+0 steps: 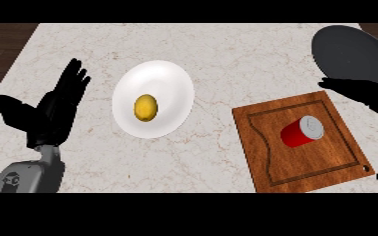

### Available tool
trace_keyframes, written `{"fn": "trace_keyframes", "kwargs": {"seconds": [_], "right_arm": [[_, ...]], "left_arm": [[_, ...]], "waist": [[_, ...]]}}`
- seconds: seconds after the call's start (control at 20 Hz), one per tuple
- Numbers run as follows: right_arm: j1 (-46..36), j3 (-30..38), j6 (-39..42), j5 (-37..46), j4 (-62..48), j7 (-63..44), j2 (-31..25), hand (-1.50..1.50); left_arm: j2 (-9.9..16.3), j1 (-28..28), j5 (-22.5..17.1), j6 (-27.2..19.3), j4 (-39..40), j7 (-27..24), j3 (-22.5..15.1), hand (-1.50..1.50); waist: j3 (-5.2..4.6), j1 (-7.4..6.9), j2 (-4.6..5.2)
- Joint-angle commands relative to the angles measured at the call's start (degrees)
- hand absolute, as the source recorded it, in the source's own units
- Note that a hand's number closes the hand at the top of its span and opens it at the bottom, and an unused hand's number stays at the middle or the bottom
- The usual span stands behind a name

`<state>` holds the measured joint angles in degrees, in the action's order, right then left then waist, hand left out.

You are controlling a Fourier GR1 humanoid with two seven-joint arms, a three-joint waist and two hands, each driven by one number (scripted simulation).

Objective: Pick the can from the cutting board and place it in the pan

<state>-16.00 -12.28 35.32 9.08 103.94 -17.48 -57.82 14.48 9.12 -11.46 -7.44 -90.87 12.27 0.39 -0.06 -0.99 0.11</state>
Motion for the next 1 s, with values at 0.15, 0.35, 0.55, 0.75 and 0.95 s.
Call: {"fn": "trace_keyframes", "kwargs": {"seconds": [0.15,0.35,0.55,0.75,0.95], "right_arm": [[-2.96,-2.91,6.94,7.42,4.66,-4.12,-0.13,-1.50],[0.42,-2.86,6.65,11.24,11.49,-10.03,2.88,-1.50],[-2.27,-1.85,7.95,16.11,6.68,-6.68,9.08,-1.50],[-1.56,-8.07,7.85,18.85,11.84,-16.68,18.15,-1.50],[-3.54,-7.10,12.52,21.72,6.39,-15.75,19.50,-1.50]], "left_arm": [[0.78,1.32,-0.34,0.97,1.33,0.49,2.33,0.00],[-2.11,-1.21,2.83,-0.93,0.99,-2.04,0.17,0.00],[-2.47,-1.54,2.42,0.85,1.22,-2.62,1.20,0.00],[-1.92,-2.64,1.99,0.91,-2.87,1.30,1.30,0.00],[-2.66,0.14,2.10,1.51,0.12,-0.33,2.61,0.00]], "waist": [[0.02,0.87,-0.15],[0.04,1.27,-0.25],[0.05,0.91,-0.11],[0.05,0.64,-0.20],[0.04,0.80,-0.10]]}}
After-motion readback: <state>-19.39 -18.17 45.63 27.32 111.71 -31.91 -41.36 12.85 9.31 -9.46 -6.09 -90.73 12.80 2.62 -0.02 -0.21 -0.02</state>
